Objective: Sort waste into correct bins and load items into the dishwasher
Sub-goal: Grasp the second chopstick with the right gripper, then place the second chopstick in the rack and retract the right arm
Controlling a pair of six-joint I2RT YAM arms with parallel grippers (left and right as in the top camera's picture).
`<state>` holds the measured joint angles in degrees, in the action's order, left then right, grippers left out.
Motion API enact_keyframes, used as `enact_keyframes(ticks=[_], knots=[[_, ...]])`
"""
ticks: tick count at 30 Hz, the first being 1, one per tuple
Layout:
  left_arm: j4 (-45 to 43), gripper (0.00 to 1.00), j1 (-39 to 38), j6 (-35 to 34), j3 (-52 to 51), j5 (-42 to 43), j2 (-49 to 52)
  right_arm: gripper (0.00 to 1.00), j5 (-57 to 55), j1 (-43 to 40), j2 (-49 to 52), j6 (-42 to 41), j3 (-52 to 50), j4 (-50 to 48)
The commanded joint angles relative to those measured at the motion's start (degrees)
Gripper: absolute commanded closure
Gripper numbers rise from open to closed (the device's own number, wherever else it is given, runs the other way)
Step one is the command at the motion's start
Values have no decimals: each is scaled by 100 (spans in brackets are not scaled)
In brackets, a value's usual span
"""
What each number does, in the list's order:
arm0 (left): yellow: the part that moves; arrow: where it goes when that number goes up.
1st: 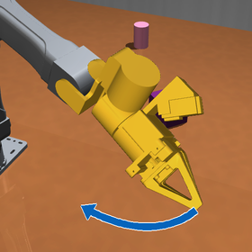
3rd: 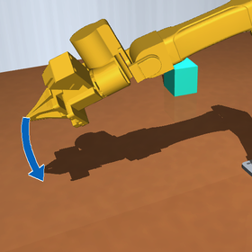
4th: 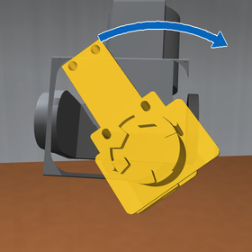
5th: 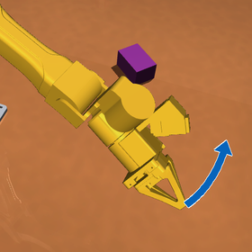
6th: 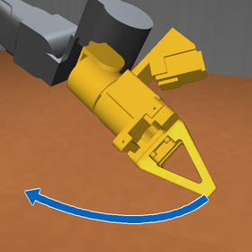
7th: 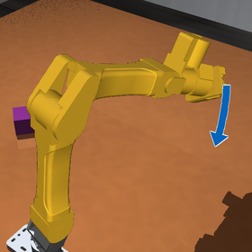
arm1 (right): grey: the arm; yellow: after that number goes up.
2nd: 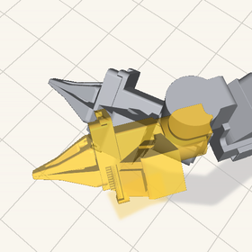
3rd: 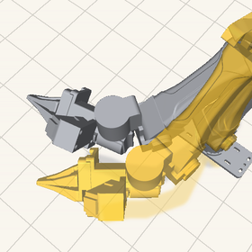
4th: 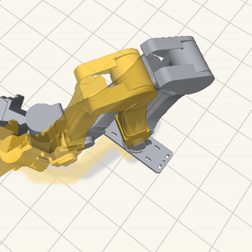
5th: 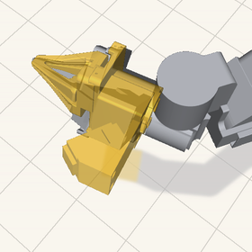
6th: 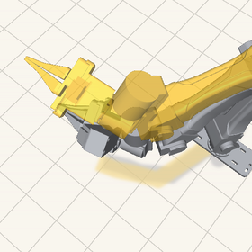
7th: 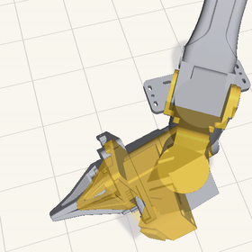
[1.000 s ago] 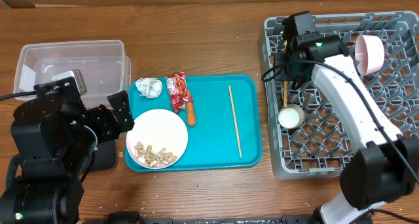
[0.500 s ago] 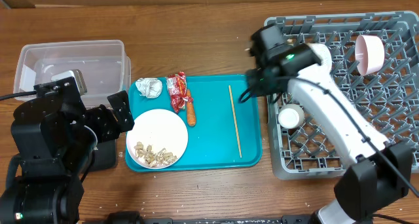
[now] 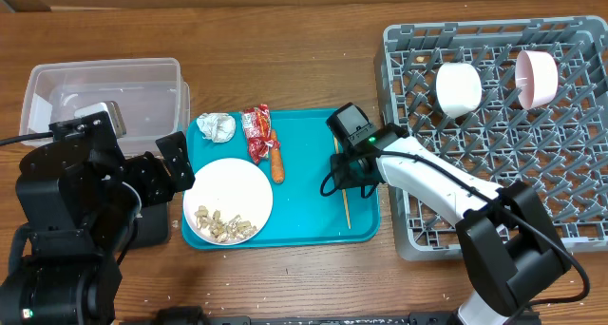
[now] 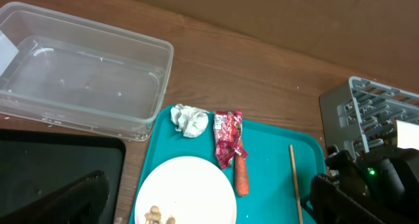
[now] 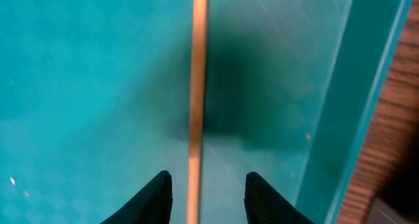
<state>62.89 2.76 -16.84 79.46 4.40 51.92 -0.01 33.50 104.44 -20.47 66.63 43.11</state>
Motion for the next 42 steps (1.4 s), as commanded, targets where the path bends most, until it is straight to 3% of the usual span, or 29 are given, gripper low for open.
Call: enact_keyframes(ticks=[1, 8, 10, 12, 17, 25, 32, 38, 39, 42], knots=[[-7, 0, 22, -96, 94, -55, -17, 61, 0, 20, -37, -411, -249, -319], [-7, 0, 22, -96, 94, -55, -17, 69, 168, 129, 203, -706, -448, -562], [-7, 0, 22, -96, 94, -55, -17, 88, 162, 131, 210, -702, -439, -560], [-7, 0, 22, -96, 94, -55, -17, 96, 162, 131, 203, -608, -343, -527], [-7, 0, 22, -96, 94, -55, -17, 96, -28, 114, 44, -455, 501, 280], [-7, 0, 22, -96, 94, -55, -17, 96, -1436, -452, -459, -223, 2356, 1222], [-7, 0, 22, -96, 94, -55, -17, 96, -1419, -1596, -361, 907, 2507, 1095], [-7, 0, 22, -96, 94, -55, -17, 96, -590, -2087, 57, 1775, 2417, 929], [-7, 0, 22, -96, 94, -55, -17, 94, -575, -2087, 116, 1773, 2406, 916], [-7, 0, 22, -96, 94, -55, -17, 70, -538, -2037, 184, 1779, 2409, 855]])
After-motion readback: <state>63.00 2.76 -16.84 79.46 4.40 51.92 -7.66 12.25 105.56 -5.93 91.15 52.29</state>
